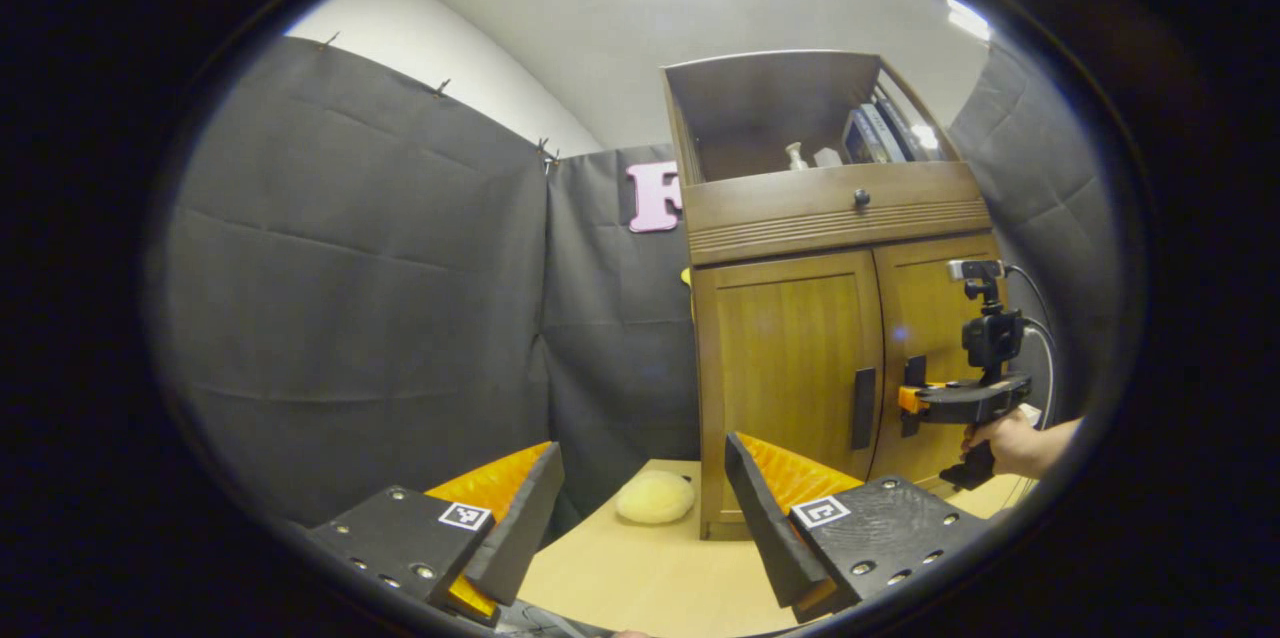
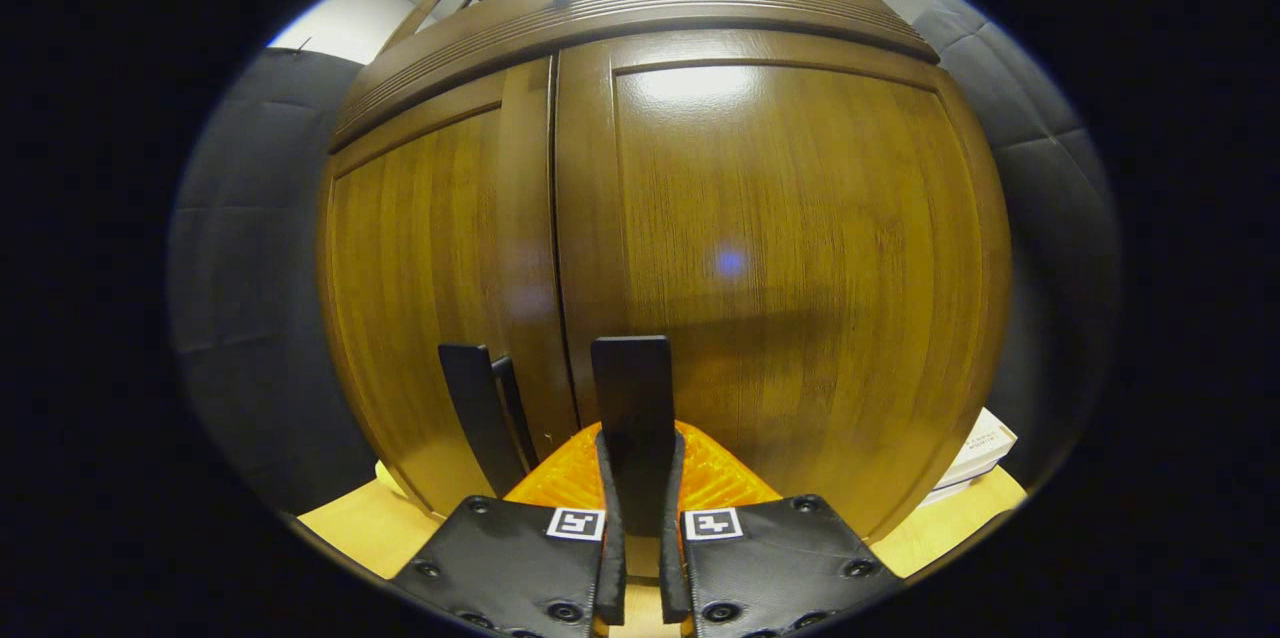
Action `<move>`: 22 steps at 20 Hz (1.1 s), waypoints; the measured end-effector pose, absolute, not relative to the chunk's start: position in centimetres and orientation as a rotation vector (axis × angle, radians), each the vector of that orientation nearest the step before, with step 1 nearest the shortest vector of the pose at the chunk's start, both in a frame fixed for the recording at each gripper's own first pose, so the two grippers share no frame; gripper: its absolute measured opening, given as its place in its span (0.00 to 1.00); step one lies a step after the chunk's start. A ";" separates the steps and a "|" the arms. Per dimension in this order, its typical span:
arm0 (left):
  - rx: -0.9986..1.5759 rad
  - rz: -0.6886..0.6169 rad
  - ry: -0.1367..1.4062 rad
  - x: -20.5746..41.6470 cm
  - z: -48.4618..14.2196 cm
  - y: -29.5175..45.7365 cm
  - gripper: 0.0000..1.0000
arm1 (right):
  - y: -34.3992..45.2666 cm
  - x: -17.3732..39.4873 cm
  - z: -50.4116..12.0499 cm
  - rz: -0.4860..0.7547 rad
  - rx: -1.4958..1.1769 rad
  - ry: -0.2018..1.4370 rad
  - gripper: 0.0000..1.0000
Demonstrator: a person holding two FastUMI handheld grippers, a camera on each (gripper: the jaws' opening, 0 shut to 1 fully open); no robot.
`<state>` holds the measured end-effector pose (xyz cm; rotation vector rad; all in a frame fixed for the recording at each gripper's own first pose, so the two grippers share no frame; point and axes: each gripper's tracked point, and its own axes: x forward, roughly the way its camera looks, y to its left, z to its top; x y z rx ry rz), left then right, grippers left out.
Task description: Open the right door of the double-door shoe cabinet with the right hand, and open the left door with the left hand.
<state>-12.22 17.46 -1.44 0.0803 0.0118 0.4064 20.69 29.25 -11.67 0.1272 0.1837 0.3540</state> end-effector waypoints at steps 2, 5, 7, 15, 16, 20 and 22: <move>0.078 0.389 0.006 -12.2 -1.3 17.3 0.94 | 29.0 19.9 -11.6 0.368 0.128 0.185 0.12; 0.074 0.363 -0.001 -12.1 -1.3 17.1 0.94 | 28.6 18.6 -11.6 0.394 0.143 0.192 0.15; 0.064 0.340 -0.003 -12.5 -1.2 16.9 0.94 | 28.2 17.7 -11.5 0.415 0.150 0.191 0.12; 0.048 0.253 0.000 -12.6 -1.0 16.2 0.94 | 26.1 13.7 -11.3 0.482 0.157 0.194 0.12; 0.047 0.241 -0.001 -12.6 -1.0 16.1 0.94 | 25.8 13.3 -11.3 0.486 0.156 0.195 0.12; 0.040 0.199 -0.001 -12.7 -0.8 15.7 0.94 | 24.4 11.8 -11.1 0.498 0.160 0.202 0.12; 0.036 0.178 -0.002 -12.8 -0.5 15.3 0.94 | 23.4 10.7 -11.2 0.502 0.163 0.203 0.12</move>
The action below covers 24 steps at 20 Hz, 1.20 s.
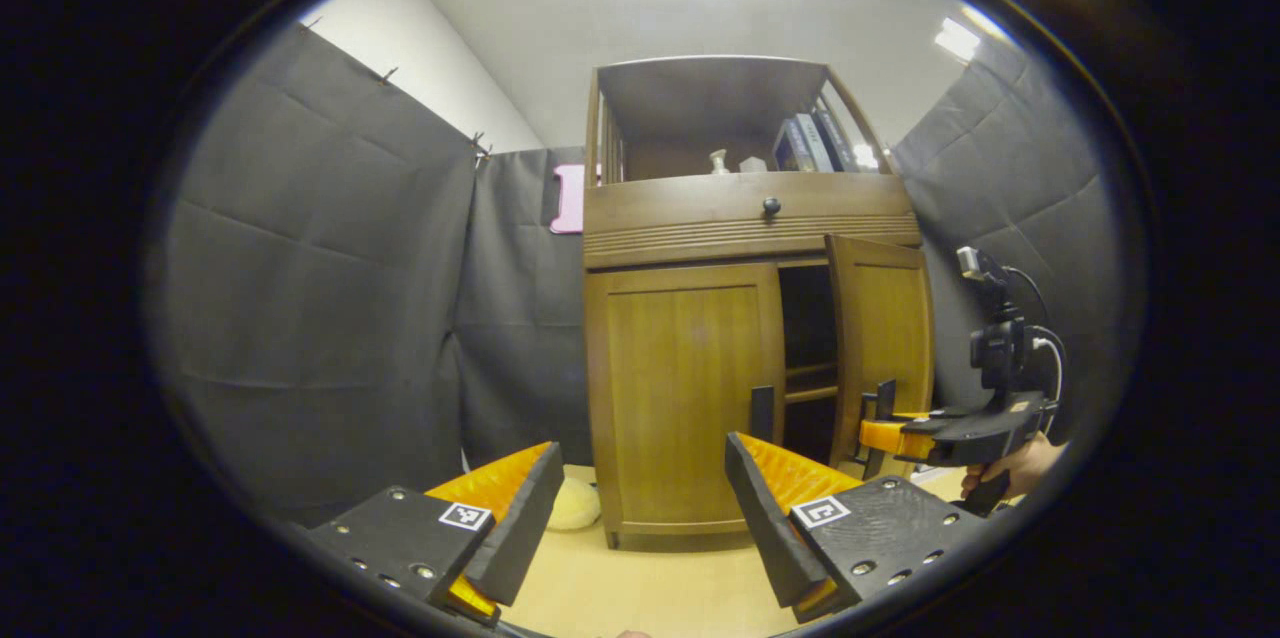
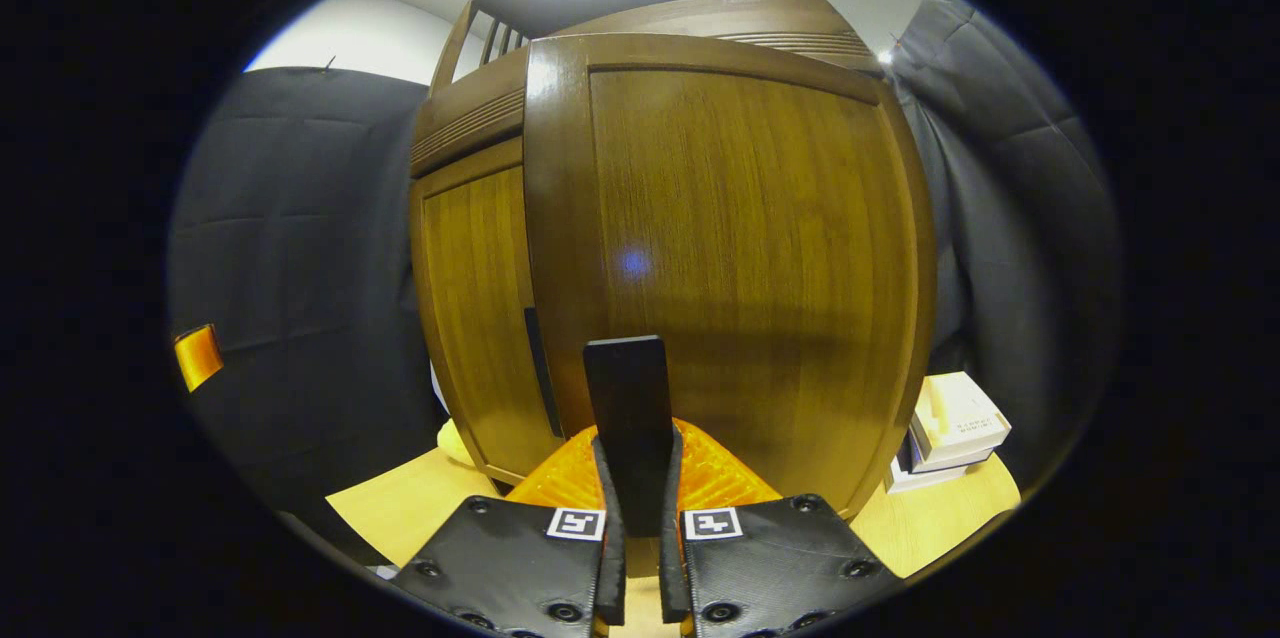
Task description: Open the right door of the double-door shoe cabinet with the right hand, and open the left door with the left hand.
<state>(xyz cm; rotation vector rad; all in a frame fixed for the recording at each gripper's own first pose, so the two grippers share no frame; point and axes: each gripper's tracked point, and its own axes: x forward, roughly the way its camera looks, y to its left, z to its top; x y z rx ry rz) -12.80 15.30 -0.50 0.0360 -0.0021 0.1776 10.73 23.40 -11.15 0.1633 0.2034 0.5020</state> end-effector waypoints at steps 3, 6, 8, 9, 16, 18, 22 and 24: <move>0.030 0.146 -0.006 -12.9 -0.3 14.9 0.94 | 21.7 9.4 -11.2 0.503 0.158 0.203 0.15; 0.020 0.110 -0.007 -12.7 -0.4 14.5 0.94 | 20.1 8.3 -11.2 0.504 0.154 0.207 0.15; 0.017 0.086 -0.011 -13.1 0.2 14.0 0.93 | 18.8 7.5 -11.3 0.498 0.153 0.213 0.15; 0.018 0.076 -0.012 -13.2 0.6 13.8 0.92 | 17.8 6.9 -11.3 0.491 0.155 0.217 0.12; 0.007 0.011 -0.013 -10.9 0.9 9.2 0.94 | 12.0 4.6 -11.3 0.448 0.146 0.229 0.18; 0.004 -0.002 -0.012 -10.3 0.9 8.1 0.94 | 10.6 4.4 -11.3 0.437 0.147 0.230 0.14; 0.012 -0.024 -0.013 -10.8 0.7 6.1 0.94 | 7.5 4.0 -11.5 0.405 0.145 0.235 0.14; 0.011 -0.032 -0.014 -10.5 0.9 5.2 0.94 | 6.0 4.0 -11.6 0.382 0.145 0.236 0.14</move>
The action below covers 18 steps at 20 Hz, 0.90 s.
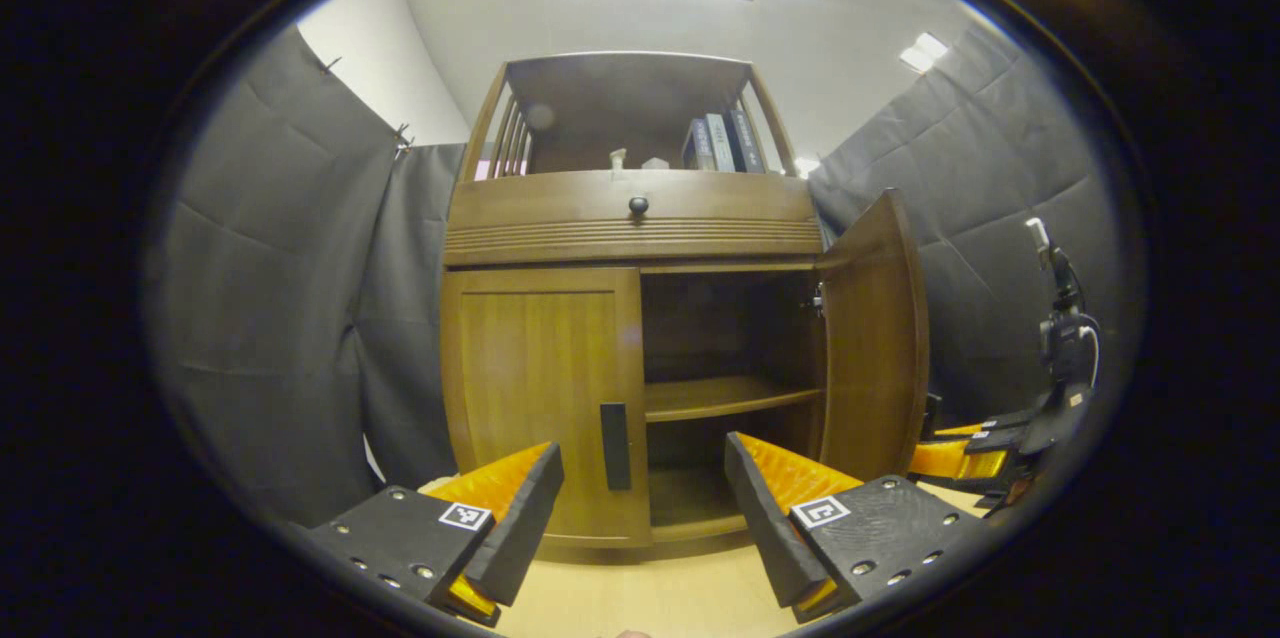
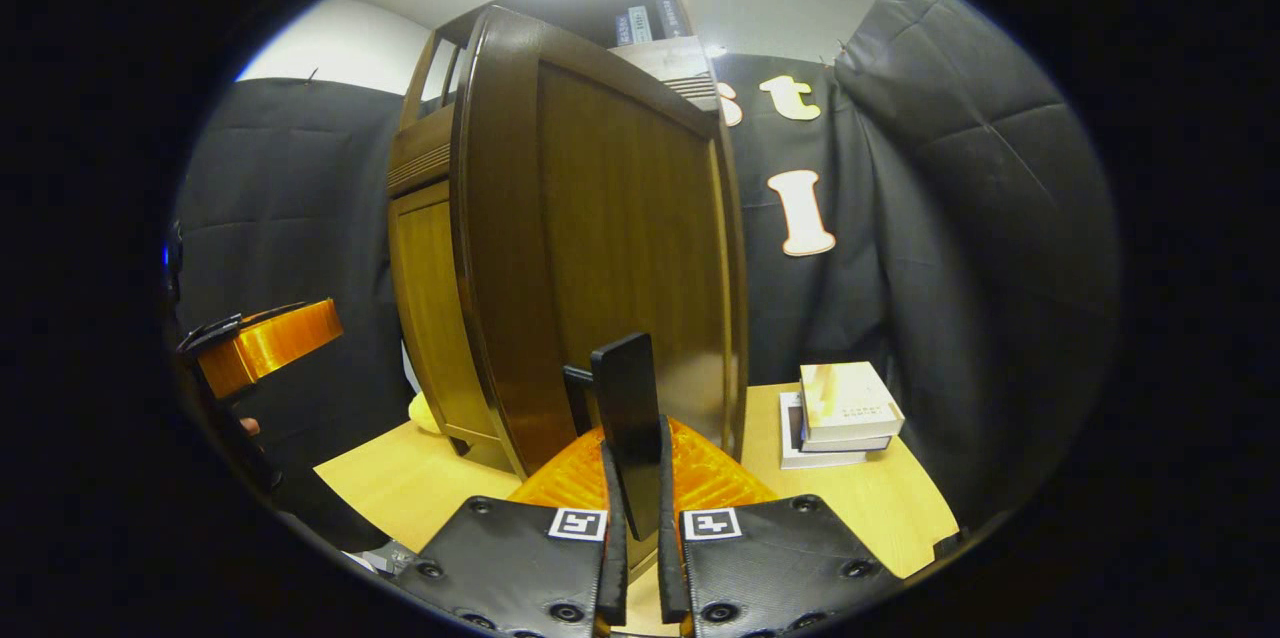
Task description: Open the right door of the double-door shoe cabinet with the right hand, and open the left door with the left hand.
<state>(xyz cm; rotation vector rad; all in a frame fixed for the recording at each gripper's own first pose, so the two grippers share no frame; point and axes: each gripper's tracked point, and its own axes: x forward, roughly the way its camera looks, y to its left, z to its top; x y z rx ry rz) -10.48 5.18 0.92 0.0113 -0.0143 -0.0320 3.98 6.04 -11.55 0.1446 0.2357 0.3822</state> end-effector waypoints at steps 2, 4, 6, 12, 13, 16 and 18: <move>0.008 -0.038 -0.014 -10.4 0.9 4.5 0.94 | 4.5 4.1 -11.4 0.359 0.139 0.237 0.14; 0.011 -0.044 -0.014 -10.2 0.9 3.8 0.94 | 3.2 4.4 -11.5 0.340 0.145 0.240 0.17; 0.018 -0.046 -0.016 -10.0 0.9 3.4 0.94 | 1.8 4.8 -11.6 0.317 0.154 0.242 0.17; 0.006 -0.035 0.009 -7.7 -0.4 3.8 0.94 | -0.7 5.3 -11.2 0.276 0.142 0.236 0.05; 0.013 -0.028 0.012 -7.3 -0.8 4.1 0.94 | -1.0 5.3 -11.2 0.262 0.132 0.233 0.10; 0.022 -0.013 0.024 -5.6 -2.0 5.3 0.94 | -2.6 5.2 -10.4 0.204 0.125 0.209 0.06; 0.018 -0.008 0.035 -4.0 -2.9 6.2 0.94 | -3.7 4.4 -9.7 0.173 0.149 0.190 0.22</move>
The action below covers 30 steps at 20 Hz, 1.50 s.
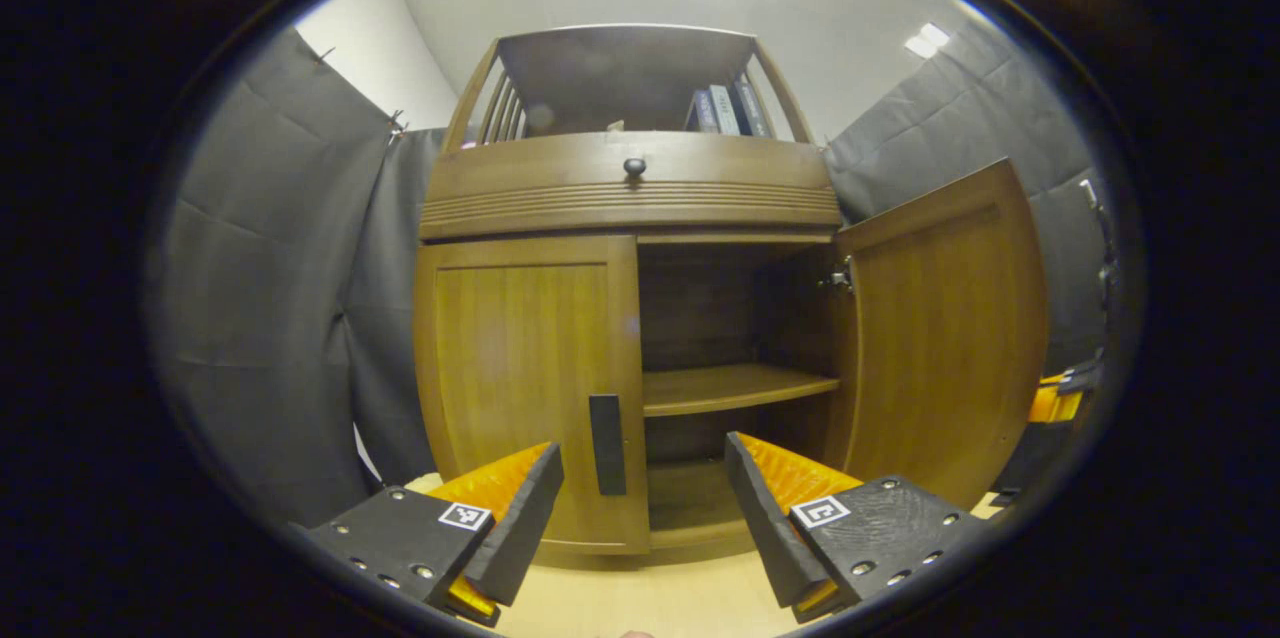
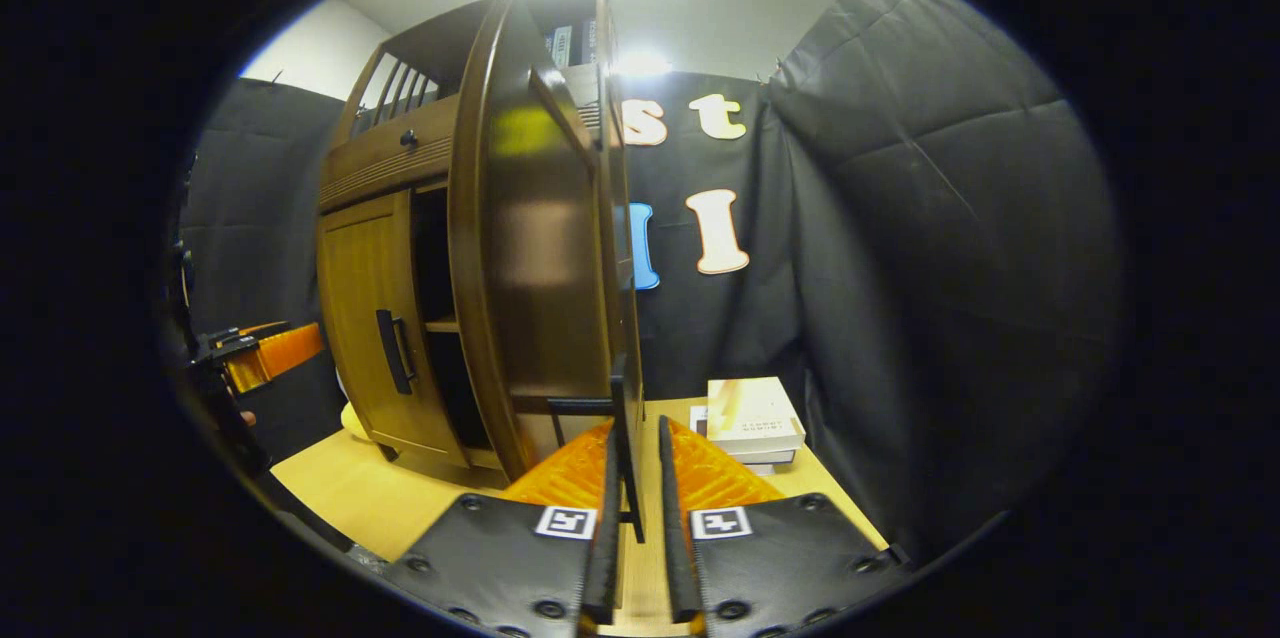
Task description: Open the right door of the double-door shoe cabinet with the right hand, and open the left door with the left hand.
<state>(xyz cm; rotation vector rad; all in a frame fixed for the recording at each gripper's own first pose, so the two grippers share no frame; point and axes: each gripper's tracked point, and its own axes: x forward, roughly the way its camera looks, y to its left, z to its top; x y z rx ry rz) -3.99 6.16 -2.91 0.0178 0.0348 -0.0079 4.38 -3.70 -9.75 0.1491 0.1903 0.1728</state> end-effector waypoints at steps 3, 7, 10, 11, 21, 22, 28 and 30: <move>0.016 -0.007 0.051 -1.5 -4.2 7.0 0.94 | -6.6 3.4 -9.1 0.089 0.148 0.173 0.51; 0.034 -0.032 0.054 1.5 -4.8 7.4 0.94 | -8.6 1.4 -6.3 0.037 0.204 0.093 0.98; 0.030 -0.040 0.047 3.8 -5.1 7.9 0.94 | -9.5 0.4 -5.4 0.000 0.146 0.068 0.97; 0.029 -0.040 0.044 4.6 -5.0 7.9 0.94 | -9.5 0.1 -5.4 -0.007 0.135 0.067 0.97; 0.031 -0.026 0.134 10.8 -9.5 9.2 0.86 | -9.5 -1.5 -6.9 -0.036 0.127 0.117 0.92; 0.030 -0.019 0.135 11.3 -9.7 9.5 0.77 | -9.5 -1.5 -7.0 -0.040 0.126 0.120 0.92; 0.048 0.000 0.125 13.6 -10.4 9.7 0.47 | -9.6 -1.7 -7.2 -0.041 0.118 0.130 0.92; 0.043 -0.003 0.137 13.4 -10.5 9.4 0.27 | -9.4 -1.8 -7.2 -0.036 0.113 0.129 0.92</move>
